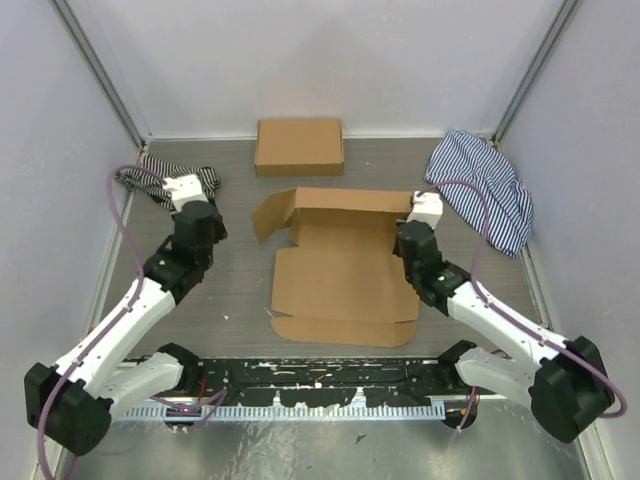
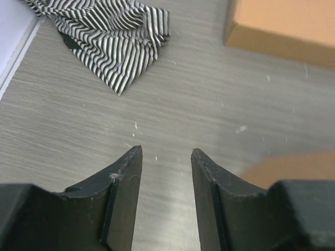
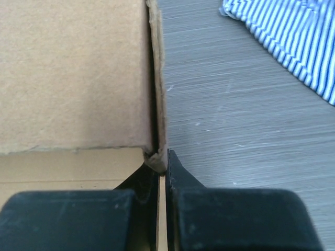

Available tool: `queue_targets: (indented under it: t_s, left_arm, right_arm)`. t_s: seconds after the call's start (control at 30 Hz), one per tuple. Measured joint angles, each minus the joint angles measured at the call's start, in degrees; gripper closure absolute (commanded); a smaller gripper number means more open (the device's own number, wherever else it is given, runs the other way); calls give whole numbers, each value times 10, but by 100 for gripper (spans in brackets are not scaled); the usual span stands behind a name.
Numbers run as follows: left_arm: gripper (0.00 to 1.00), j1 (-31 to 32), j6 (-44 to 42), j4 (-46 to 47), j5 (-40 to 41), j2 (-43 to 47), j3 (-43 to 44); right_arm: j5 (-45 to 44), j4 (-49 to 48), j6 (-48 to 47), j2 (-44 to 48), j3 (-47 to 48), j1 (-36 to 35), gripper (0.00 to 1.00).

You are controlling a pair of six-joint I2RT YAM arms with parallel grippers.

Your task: Fold the paper box

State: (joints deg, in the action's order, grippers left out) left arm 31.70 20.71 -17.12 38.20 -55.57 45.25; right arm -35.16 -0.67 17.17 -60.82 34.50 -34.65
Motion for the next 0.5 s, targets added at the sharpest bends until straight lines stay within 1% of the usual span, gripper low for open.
queue_targets:
  t_s: [0.13, 0.2, 0.33, 0.4, 0.5]
  left_arm:
    - [50, -121, 24, 62, -88, -17, -2]
    - [49, -159, 35, 111, -144, -20, -17]
    - [46, -175, 36, 221, -253, -29, -69]
    - [45, -175, 33, 306, -306, -48, -112]
    - [46, -174, 27, 413, -355, -89, -180]
  right_arm:
    - [46, 36, 4, 47, -7, 68, 99]
    - [74, 50, 6, 55, -7, 95, 99]
    - [160, 87, 5, 54, 0, 130, 99]
    - [217, 106, 2, 45, 12, 146, 99]
    - [290, 125, -4, 29, 33, 160, 99]
